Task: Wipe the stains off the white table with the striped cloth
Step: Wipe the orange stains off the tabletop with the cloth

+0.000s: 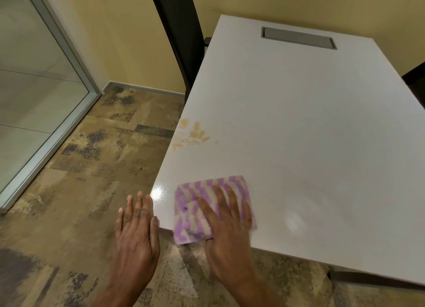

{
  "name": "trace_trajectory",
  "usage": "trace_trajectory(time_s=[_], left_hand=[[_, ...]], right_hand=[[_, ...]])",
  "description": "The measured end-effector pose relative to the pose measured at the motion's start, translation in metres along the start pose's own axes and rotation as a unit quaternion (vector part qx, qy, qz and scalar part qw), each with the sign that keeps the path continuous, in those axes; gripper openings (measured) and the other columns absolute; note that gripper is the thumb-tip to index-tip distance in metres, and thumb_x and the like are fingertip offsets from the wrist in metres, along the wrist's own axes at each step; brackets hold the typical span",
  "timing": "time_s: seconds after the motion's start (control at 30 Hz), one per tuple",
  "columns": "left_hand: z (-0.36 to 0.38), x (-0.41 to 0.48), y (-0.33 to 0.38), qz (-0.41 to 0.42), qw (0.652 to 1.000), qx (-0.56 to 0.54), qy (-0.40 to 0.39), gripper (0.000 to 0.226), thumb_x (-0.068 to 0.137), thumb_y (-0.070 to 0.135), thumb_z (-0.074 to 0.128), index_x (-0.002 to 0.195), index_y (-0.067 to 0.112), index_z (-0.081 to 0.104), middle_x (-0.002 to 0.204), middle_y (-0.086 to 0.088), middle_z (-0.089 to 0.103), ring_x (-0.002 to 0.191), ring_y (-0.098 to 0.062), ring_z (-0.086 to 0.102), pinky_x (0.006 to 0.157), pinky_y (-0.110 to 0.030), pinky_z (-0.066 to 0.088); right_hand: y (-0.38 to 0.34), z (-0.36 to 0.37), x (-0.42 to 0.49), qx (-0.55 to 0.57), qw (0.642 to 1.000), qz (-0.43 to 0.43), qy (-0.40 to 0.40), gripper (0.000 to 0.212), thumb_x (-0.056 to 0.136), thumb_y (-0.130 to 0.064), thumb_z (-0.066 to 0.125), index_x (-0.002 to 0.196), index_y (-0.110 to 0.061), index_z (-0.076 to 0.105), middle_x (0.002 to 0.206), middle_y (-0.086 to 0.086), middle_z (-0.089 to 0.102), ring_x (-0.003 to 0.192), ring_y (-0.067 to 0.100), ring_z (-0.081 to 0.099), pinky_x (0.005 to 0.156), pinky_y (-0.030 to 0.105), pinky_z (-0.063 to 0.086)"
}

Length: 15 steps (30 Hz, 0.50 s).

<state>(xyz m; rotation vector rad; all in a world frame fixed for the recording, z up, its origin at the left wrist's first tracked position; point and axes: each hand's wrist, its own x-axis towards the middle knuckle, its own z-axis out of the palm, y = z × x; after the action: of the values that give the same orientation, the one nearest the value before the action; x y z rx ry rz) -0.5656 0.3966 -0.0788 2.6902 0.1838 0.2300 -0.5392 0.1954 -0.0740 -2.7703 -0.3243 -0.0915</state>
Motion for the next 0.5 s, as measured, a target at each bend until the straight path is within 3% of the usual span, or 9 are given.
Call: trace_trajectory(time_s=[0.1,0.17,0.27,0.5], left_hand=[[0.001,0.009,-0.004,0.007,1.000,0.006,-0.006,0.062,0.105,0.037,0.020,0.160,0.010,0.027,0.170,-0.005,0.020,0.161,-0.017,0.003,0.130,-0.042,0.003],[0.001,0.014,-0.006,0.014,1.000,0.010,-0.005,0.062,0.106,0.039,0.018,0.161,0.011,0.025,0.171,-0.004,0.017,0.161,-0.015,0.000,0.130,-0.039,0.000],[0.001,0.021,-0.007,0.022,1.000,0.014,-0.004,0.063,0.107,0.041,0.016,0.161,0.011,0.025,0.171,-0.005,0.018,0.161,-0.015,0.000,0.130,-0.037,-0.002],[0.002,0.030,-0.007,0.028,0.999,0.019,-0.016,0.062,0.107,0.041,0.018,0.162,0.012,0.023,0.172,-0.004,0.015,0.161,-0.014,-0.002,0.130,-0.042,0.003]], right_hand=[[0.014,-0.014,0.007,0.019,0.998,0.065,0.001,0.077,0.078,-0.041,0.031,0.155,-0.044,0.037,0.172,-0.009,0.004,0.160,0.020,-0.007,0.128,0.055,0.000],[0.015,-0.016,0.021,0.017,0.995,0.101,-0.011,0.072,0.085,-0.041,0.039,0.157,-0.043,0.032,0.172,-0.008,0.002,0.160,0.023,-0.007,0.127,0.059,0.003],[0.011,-0.013,0.046,-0.004,0.991,0.135,-0.011,0.083,0.085,-0.023,0.060,0.159,-0.041,0.029,0.174,-0.001,0.007,0.160,0.030,-0.002,0.126,0.060,0.007],[0.016,-0.008,0.087,-0.032,0.990,0.136,-0.011,0.083,0.088,-0.031,0.056,0.161,-0.043,0.018,0.174,0.005,0.004,0.159,0.035,-0.004,0.125,0.062,0.006]])
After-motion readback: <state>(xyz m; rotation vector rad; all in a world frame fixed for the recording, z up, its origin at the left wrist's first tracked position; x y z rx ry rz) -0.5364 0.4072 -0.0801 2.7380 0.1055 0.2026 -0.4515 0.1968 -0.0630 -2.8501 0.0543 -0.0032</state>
